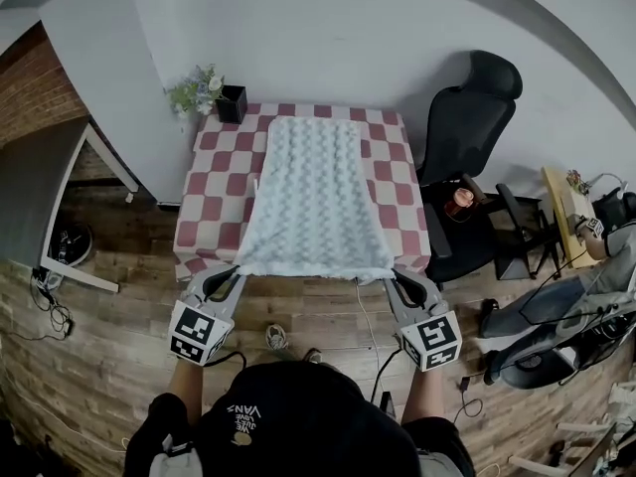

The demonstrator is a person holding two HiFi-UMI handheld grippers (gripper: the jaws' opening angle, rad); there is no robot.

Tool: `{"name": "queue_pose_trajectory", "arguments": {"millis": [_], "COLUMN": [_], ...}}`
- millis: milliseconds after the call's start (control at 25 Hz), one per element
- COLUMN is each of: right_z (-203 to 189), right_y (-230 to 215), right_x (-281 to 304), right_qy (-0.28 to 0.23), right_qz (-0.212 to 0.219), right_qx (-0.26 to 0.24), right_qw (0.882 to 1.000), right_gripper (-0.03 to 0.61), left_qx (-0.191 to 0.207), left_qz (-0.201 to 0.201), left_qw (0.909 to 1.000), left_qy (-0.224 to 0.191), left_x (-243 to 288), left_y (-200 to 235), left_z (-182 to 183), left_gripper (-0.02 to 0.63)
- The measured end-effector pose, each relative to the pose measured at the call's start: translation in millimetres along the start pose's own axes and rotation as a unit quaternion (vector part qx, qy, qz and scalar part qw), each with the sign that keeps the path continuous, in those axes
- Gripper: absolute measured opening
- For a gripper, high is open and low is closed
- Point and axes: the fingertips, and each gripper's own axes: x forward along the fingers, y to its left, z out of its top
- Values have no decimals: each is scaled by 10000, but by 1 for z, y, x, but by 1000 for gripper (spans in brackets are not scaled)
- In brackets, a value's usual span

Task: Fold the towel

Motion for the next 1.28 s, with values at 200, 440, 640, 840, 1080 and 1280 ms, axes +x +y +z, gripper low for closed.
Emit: {"name": "queue_pose_trajectory", "arguments": {"millis": [200, 440, 640, 840, 1080, 1280], "right_z": [-13, -23, -14, 1, 21, 38], "right_y": [2, -1, -21, -45, -81, -108], "right_x": [-18, -21, -6, 30, 91, 145], "right_qy": [-42, -102, -217, -302, -261, -148], "right_qz": [257, 427, 289, 27, -203, -405], "right_qx": [37, -4, -105, -146, -45, 30], "right_qw": [9997, 9990, 9993, 9994, 9994, 9991], "right_gripper": [29, 29, 29, 29, 28, 29], "left_qx": [-117, -173, -111, 20, 47, 42], "left_qz": [229, 461, 567, 587, 476, 254], "left_qw": [9997, 9988, 9983, 9981, 9987, 9996], "left_qy": [44, 65, -68, -205, -194, -93], "left_x": [-15, -15, 5, 36, 90, 135], "left_y": [-25, -38, -26, 7, 59, 105], "left_z": [-5, -13, 1, 18, 34, 41], "left_gripper": [29, 31, 31, 31, 31, 31]}}
